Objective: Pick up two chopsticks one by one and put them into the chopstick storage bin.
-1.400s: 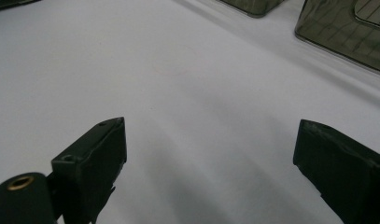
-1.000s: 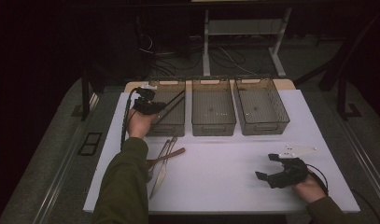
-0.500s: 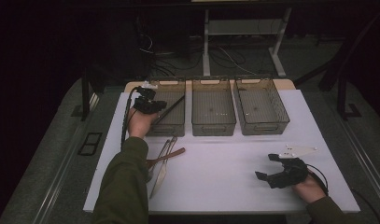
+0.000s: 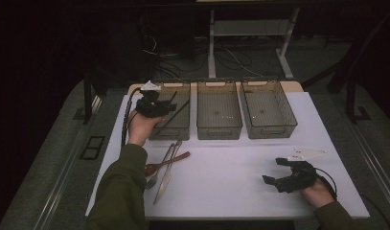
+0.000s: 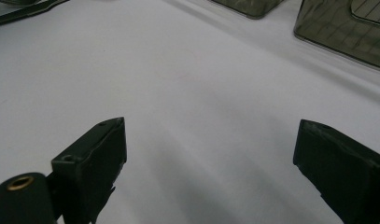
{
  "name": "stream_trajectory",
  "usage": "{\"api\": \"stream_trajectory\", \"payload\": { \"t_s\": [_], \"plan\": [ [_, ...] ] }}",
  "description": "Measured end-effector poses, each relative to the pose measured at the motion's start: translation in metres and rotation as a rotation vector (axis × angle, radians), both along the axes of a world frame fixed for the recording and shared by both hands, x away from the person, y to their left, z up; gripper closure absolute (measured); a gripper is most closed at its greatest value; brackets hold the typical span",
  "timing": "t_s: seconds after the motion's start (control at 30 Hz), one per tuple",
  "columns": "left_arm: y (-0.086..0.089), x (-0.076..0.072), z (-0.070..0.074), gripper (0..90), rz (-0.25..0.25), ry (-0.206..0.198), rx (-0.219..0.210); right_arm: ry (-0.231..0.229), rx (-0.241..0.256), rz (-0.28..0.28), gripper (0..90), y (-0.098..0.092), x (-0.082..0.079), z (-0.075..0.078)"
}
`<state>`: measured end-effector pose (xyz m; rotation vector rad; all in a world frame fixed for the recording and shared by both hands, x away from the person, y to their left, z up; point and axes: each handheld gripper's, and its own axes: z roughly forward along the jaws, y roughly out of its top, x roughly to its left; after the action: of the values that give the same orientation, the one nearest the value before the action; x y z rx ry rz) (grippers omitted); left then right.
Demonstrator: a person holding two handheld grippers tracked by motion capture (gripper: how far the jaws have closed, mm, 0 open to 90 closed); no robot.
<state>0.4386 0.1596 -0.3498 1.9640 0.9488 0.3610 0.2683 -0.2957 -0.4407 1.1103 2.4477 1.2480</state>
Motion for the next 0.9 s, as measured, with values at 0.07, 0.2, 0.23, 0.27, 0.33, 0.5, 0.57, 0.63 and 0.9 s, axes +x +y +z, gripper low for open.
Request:
{"api": "stream_trajectory", "payload": {
  "t_s": [0.07, 0.2, 0.23, 0.27, 0.33, 0.5, 0.57, 0.63, 0.9],
  "plan": [
    [-0.003, -0.006, 0.003, 59.9, -0.026, -0.018, -0.008, 0.000, 0.018, 0.007, 8.9, 0.000, 0.000, 0.001],
    [-0.007, -0.019, 0.005, 57.4, -0.072, -0.032, -0.035, 0.016, 0.052, 0.020, 9.0, -0.002, 0.001, 0.002],
    [-0.009, -0.022, 0.005, 57.1, -0.086, -0.029, -0.034, 0.002, 0.036, 0.022, 9.0, -0.003, 0.000, 0.002],
    [-0.010, -0.025, 0.005, 56.3, -0.100, -0.027, -0.033, -0.004, 0.022, 0.027, 9.0, -0.004, -0.001, 0.002],
    [-0.012, -0.032, 0.003, 55.0, -0.115, -0.030, -0.034, -0.023, 0.024, 0.023, 9.0, -0.005, -0.002, 0.004],
    [-0.014, -0.050, -0.001, 51.5, -0.146, -0.033, -0.038, -0.028, 0.052, -0.014, 8.9, -0.007, -0.002, 0.006],
    [-0.015, -0.057, -0.003, 49.5, -0.153, -0.035, -0.044, -0.016, 0.059, -0.029, 9.0, -0.009, -0.002, 0.006],
    [-0.014, -0.064, -0.006, 48.1, -0.162, -0.044, -0.039, -0.006, 0.056, -0.045, 8.9, -0.010, -0.002, 0.007],
    [-0.012, -0.088, -0.022, 45.0, -0.185, -0.047, -0.054, -0.021, 0.026, -0.045, 9.0, -0.008, -0.001, 0.006]
  ]
}}
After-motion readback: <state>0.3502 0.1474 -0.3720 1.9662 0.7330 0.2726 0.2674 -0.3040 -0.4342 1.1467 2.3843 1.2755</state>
